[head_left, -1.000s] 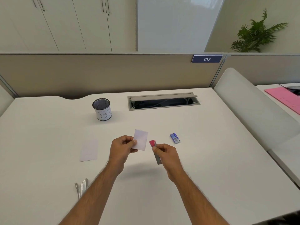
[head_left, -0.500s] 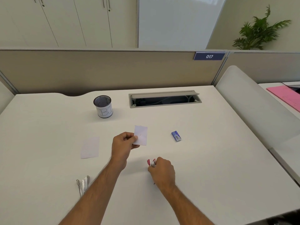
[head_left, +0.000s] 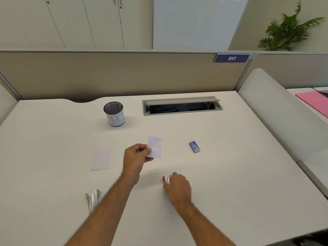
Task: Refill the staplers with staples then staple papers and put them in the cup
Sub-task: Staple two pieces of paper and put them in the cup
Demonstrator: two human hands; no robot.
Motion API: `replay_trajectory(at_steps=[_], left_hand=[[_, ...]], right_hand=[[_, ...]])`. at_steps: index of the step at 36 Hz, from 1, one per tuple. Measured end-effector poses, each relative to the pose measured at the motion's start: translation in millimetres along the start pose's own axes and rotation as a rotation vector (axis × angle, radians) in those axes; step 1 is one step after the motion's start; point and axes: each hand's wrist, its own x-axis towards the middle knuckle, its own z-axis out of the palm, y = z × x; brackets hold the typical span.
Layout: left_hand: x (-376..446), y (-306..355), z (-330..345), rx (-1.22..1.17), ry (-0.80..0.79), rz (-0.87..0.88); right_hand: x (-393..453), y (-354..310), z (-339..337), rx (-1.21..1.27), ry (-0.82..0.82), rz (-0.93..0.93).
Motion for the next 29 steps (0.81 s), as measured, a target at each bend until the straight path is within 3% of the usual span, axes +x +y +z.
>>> replay_trajectory(at_steps=[5, 9, 13, 18, 29], left_hand=[[1, -2, 2, 0.030, 0.007, 0.002], [3, -4, 2, 0.063, 0.000, -0.001], [2, -7, 4, 0.085, -0.004, -0.004], [1, -9, 9, 0.095, -0.007, -0.001], [11, 3, 7, 0.103, -0.004, 0.017]], right_hand=[[-1, 0, -3, 0.032, -0.014, 0.034], [4, -2, -12, 0.112, 0.074, 0.026], [14, -15, -32, 0.609, 0.114, -0.021], [22, -31, -51, 1.063, -0.036, -0.008], [39, -42, -52, 1.191, 0.005, -0.049]])
